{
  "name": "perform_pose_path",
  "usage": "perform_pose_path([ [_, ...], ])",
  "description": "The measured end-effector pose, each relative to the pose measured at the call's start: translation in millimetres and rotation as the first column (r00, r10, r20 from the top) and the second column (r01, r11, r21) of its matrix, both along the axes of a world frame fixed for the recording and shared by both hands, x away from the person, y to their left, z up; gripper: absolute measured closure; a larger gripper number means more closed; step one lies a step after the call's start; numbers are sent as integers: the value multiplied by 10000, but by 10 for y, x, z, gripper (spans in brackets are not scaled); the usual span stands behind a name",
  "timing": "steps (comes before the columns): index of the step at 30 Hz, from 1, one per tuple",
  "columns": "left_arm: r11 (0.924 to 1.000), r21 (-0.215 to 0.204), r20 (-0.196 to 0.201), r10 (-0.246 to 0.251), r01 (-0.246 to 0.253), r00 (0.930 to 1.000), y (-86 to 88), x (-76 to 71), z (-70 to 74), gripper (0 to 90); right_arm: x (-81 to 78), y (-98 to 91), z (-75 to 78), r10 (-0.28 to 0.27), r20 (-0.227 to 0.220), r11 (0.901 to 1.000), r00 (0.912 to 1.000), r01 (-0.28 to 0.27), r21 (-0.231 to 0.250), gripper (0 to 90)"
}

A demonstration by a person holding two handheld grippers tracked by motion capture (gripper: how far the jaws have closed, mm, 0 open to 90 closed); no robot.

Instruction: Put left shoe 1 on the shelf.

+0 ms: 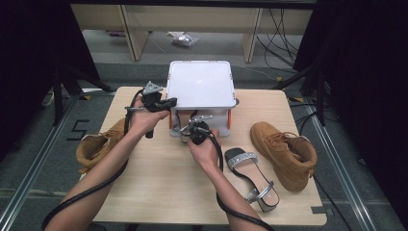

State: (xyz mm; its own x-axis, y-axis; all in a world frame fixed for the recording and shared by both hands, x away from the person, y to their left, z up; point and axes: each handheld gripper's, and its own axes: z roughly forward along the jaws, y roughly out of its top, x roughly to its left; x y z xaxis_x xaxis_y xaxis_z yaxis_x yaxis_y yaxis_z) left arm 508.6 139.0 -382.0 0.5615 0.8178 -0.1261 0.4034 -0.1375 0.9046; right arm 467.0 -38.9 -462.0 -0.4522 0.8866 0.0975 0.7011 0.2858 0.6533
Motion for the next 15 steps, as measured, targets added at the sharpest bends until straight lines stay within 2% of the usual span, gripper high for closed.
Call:
perform_pose_path([
  [3, 10000, -3, -7, -7, 7, 10000, -3, 3, 1, 895, -16, 33, -2, -5, 28, 10000, 10000, 5, -54, 900],
  [5, 10000, 11, 3, 2, -2, 10000, -6, 1, 1, 894, 10, 37, -8, -65, 59, 9998, 10000, 63, 180, 900],
  [8, 10000, -26, 3, 8, -8, 10000, 0, 0, -2, 895, 42, 41, 5, -361, 327, 9991, 9988, 353, 245, 900],
  [11, 10000, 15, 2, -18, 18, 10000, -4, 3, 2, 895, 101, 58, 10, -305, 537, 9993, 9981, 293, 227, 900],
  [13, 10000, 4, 3, -1, 1, 10000, -6, 1, 1, 895, 143, 81, 8, -443, 491, 9984, 9978, 425, 364, 900],
  [15, 10000, -22, -6, 2, -2, 10000, -1, 1, 0, 895, 182, 104, 3, -395, 747, 9989, 9964, 375, 278, 900],
])
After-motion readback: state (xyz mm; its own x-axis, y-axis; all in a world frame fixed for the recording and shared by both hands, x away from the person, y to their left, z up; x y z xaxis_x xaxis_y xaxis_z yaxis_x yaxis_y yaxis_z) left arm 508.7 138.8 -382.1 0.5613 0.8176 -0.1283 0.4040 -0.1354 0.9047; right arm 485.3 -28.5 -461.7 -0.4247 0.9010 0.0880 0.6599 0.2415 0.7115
